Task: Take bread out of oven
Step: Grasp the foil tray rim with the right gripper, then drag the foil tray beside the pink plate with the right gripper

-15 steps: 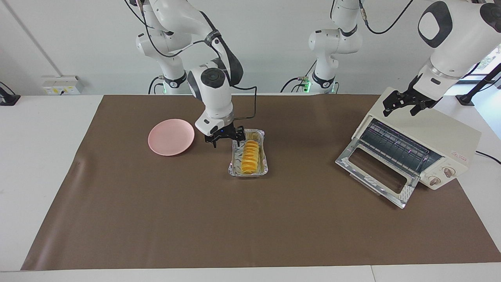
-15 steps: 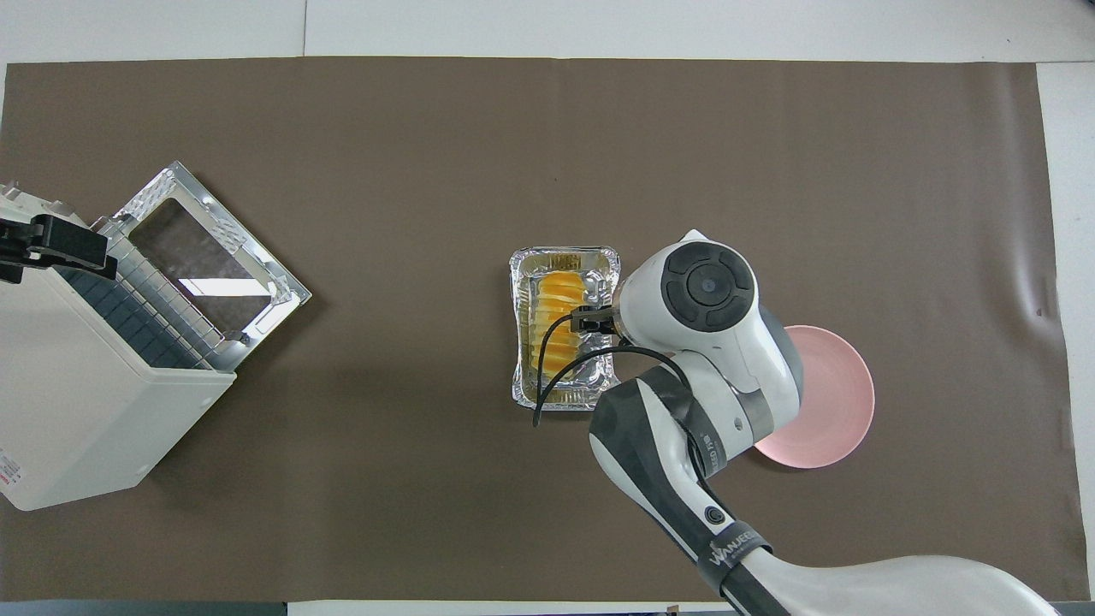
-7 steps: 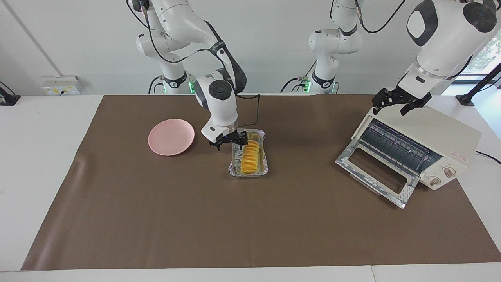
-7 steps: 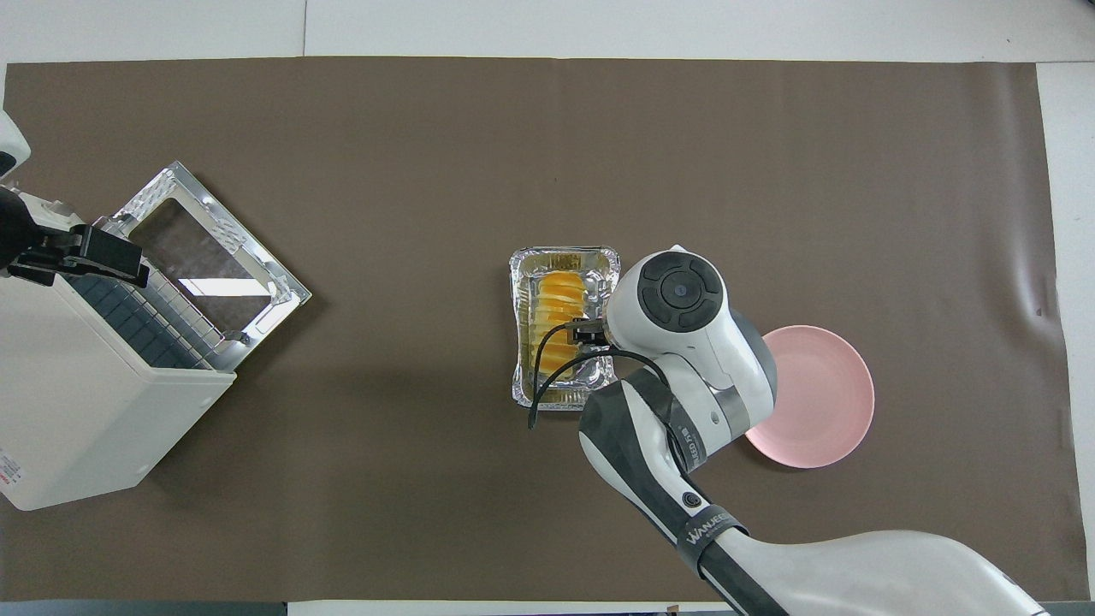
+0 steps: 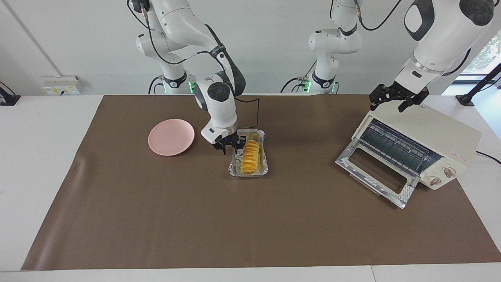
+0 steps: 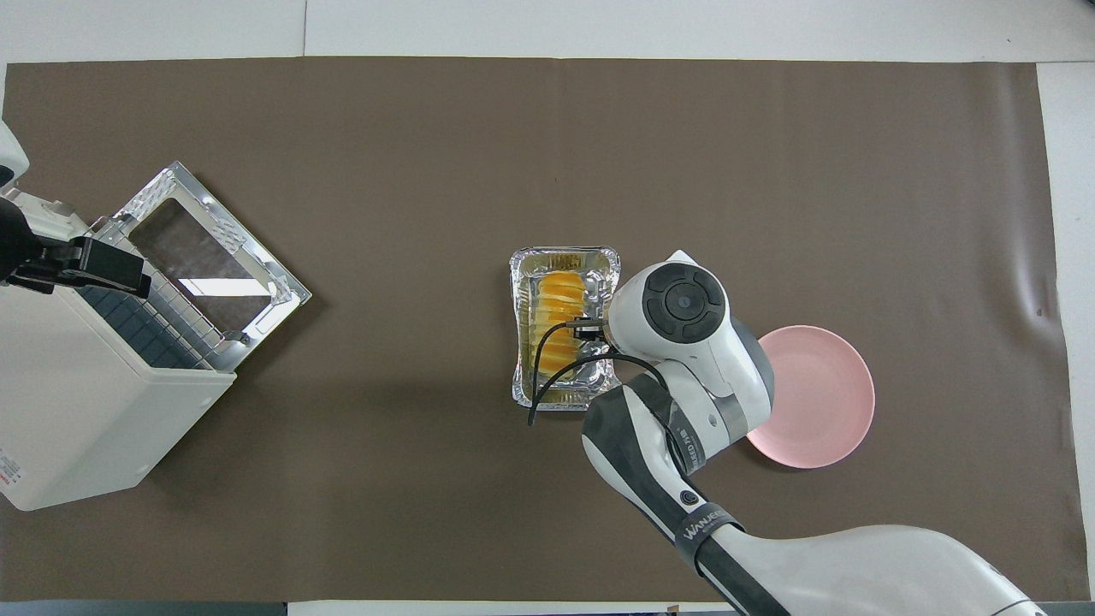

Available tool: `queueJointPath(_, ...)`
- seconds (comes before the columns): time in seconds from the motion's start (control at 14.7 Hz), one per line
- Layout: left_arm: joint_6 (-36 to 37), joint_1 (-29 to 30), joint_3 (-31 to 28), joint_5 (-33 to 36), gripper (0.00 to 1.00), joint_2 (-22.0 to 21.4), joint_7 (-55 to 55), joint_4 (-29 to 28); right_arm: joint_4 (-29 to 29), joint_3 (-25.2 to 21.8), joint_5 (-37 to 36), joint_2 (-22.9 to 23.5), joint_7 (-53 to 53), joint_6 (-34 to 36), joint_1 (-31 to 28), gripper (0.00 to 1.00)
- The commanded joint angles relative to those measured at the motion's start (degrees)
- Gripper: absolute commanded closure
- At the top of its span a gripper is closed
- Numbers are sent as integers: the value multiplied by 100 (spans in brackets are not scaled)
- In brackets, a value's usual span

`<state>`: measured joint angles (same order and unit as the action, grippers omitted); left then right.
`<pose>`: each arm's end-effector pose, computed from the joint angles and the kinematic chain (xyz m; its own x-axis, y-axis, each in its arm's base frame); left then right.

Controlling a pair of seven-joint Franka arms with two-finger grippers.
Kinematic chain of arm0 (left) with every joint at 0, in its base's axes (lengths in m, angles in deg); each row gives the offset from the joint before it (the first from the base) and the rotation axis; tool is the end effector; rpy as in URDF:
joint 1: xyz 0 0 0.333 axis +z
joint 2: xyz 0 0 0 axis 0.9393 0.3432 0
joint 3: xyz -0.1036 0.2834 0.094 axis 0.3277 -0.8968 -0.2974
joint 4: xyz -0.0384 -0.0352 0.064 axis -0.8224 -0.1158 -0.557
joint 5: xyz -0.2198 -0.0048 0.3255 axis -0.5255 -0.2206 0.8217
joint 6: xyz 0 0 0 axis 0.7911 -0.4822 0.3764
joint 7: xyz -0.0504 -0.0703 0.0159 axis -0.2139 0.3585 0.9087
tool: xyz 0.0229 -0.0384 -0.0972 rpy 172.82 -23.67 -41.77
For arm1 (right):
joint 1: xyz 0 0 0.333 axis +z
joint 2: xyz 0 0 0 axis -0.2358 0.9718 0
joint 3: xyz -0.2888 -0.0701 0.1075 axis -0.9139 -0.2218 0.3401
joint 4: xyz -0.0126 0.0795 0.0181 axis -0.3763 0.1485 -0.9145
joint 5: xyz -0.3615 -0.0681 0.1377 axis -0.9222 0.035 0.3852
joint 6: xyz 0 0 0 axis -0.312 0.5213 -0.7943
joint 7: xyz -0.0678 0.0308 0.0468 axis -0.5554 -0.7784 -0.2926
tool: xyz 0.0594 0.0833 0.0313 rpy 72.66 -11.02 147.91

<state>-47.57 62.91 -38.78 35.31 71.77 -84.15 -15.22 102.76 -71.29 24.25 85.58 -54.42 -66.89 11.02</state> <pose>0.5399 -0.0391 0.6071 0.9864 -0.1365 -0.0916 -0.1346 -0.9905 0.0270 0.5134 0.2939 0.3093 0.9982 -0.0592 0.0053 -0.0588 -0.9969 -0.0525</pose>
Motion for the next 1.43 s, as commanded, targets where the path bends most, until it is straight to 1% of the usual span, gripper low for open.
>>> queueJointPath(0.0,-202,78,90,26,0,-382,-89,-471,55,13,58,-16,-145,-129,-23,100)
queueJointPath(0.14,-211,69,90,35,0,-355,-98,-435,-50,4,58,10,-5,-120,-93,100)
queueJointPath(0.34,-228,69,142,35,0,-346,-98,-435,-348,4,75,1,373,186,-338,100)
queueJointPath(0.41,-220,60,142,35,0,-346,-98,-435,-514,4,110,-7,426,362,-479,100)
queueJointPath(0.54,-229,60,151,26,0,-329,-98,-427,-997,-5,233,-16,872,949,-794,100)
queueJointPath(0.68,-255,60,160,26,0,-311,-98,-418,-1411,-5,496,18,1460,1364,-1321,100)
queueJointPath(0.89,-325,51,160,26,0,-285,-98,-418,-1518,-5,743,115,2506,1357,-2094,100)
queueJointPath(0.95,-299,43,160,17,0,-172,-98,-339,-1657,-14,752,168,2771,1470,-2358,100)
queueJointPath(1.09,-229,25,169,8,0,-144,-89,-303,-1869,-22,743,396,3333,1629,-2912,100)
queueJointPath(1.16,-211,25,169,8,0,-153,-89,-295,-1878,-22,743,519,3692,1551,-3167,100)
queueJointPath(1.36,-193,51,160,8,0,-249,-72,-356,-1782,-22,743,791,3933,1296,-3450,100)
